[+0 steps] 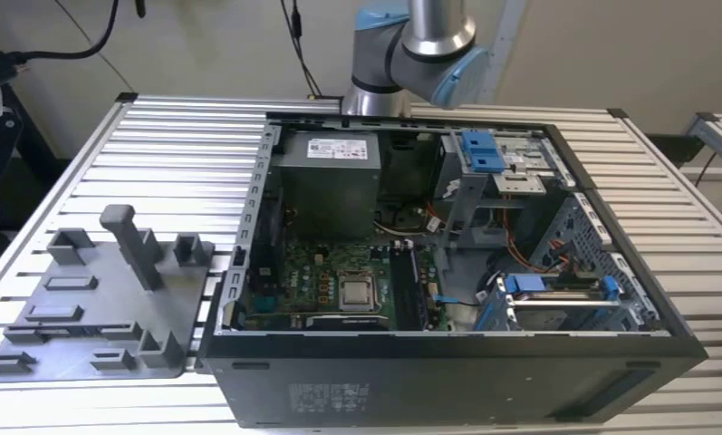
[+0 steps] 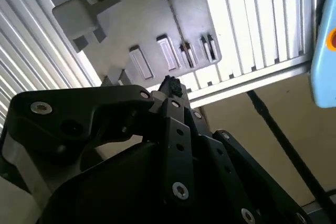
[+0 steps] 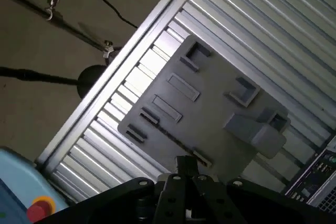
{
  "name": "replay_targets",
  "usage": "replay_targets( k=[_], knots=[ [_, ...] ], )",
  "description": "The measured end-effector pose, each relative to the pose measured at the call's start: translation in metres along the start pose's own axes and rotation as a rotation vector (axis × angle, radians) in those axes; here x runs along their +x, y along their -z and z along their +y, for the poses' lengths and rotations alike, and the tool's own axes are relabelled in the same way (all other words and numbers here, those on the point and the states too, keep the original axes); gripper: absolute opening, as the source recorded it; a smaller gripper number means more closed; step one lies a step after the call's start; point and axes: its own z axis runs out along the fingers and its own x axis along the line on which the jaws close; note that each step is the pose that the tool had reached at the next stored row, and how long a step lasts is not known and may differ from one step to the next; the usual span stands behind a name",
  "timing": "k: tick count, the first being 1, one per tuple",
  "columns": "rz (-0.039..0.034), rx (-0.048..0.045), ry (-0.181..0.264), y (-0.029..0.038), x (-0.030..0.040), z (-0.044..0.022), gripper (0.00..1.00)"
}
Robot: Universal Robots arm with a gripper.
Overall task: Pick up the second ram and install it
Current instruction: 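Pick up the second ram and move it above second insertion slot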
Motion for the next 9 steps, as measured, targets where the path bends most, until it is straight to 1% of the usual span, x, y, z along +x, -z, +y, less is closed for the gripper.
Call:
replay_targets(
  k=[9],
  knots=[
    [0.008,0.0039,0.163,-0.0003,0.0,0.0,0.11]
  ],
)
